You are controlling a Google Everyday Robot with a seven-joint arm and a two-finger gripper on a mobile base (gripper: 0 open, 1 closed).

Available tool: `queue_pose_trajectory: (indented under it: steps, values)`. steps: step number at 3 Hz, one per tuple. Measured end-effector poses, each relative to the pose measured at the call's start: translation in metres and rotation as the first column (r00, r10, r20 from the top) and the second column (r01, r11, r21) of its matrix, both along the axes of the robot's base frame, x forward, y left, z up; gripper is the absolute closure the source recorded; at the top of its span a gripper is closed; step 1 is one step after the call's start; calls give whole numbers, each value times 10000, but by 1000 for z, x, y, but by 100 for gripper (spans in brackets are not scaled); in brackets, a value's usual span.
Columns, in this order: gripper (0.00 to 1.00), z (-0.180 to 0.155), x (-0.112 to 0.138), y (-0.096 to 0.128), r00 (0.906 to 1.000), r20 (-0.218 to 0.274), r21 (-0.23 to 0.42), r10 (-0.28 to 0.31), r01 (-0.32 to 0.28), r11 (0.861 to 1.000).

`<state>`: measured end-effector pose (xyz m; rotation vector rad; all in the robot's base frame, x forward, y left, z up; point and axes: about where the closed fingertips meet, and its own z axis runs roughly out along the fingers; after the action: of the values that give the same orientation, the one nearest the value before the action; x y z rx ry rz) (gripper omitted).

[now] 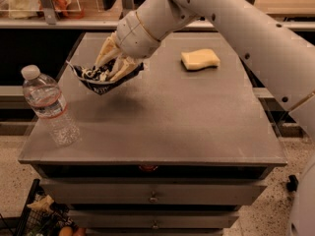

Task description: Move blue chip bag near water bottle

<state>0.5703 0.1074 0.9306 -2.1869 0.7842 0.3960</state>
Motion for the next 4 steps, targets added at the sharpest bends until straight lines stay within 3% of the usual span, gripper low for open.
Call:
queue_pose_trajectory:
  steps: [3, 4]
  values:
    - [100, -15, -23, 30, 9934, -35, 151, 1143, -1142, 9933]
    - [82, -19, -26, 36, 9917, -92, 93, 1280, -1280, 9917]
